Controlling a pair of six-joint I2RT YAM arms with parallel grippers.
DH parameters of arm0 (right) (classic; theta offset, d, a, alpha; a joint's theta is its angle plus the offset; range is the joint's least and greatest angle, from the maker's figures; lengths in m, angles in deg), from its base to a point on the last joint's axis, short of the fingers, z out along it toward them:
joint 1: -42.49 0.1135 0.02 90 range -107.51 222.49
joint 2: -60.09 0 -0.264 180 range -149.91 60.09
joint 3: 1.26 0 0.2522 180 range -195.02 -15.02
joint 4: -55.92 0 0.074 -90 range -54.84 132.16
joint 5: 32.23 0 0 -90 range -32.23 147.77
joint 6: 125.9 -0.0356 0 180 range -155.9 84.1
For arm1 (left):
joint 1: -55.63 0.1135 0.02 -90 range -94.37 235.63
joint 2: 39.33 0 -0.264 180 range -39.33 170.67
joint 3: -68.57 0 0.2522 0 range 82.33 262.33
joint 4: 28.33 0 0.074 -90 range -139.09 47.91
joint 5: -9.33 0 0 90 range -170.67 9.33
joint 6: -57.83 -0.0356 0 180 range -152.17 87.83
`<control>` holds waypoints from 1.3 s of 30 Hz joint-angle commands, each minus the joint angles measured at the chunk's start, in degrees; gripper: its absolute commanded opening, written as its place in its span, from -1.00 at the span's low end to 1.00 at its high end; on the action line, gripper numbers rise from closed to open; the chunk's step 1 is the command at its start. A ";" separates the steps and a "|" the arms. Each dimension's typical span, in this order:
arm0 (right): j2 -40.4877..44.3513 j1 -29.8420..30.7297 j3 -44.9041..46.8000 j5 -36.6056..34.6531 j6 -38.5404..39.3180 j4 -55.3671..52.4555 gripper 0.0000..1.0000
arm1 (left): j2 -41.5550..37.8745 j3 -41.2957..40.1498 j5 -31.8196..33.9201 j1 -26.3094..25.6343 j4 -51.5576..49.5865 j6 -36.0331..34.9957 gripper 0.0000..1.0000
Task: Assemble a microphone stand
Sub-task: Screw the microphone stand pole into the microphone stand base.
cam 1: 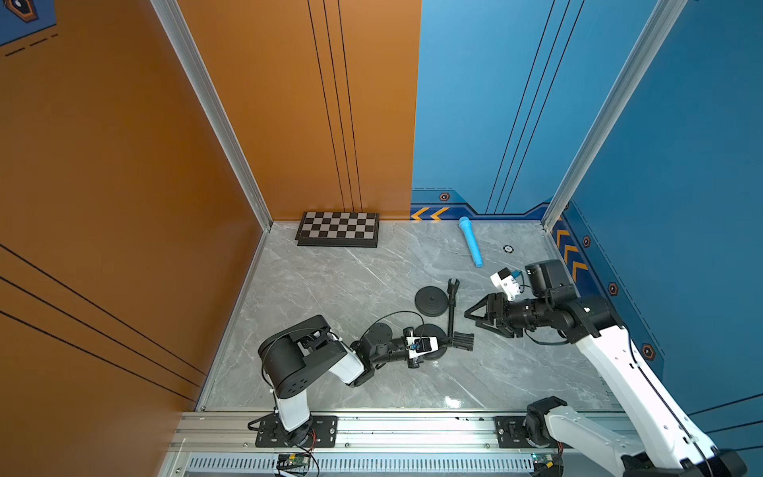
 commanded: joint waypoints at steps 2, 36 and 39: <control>10.02 -1.28 4.08 -12.94 11.49 6.18 0.17 | -0.41 1.96 0.12 1.66 1.14 12.65 -0.98; 12.83 21.37 32.19 -18.03 36.42 60.47 -0.09 | -2.55 4.15 -12.56 5.76 1.57 18.39 -0.91; 12.37 21.38 32.38 -18.21 36.33 61.18 -0.19 | -2.46 4.19 -12.84 5.71 1.73 18.09 -0.91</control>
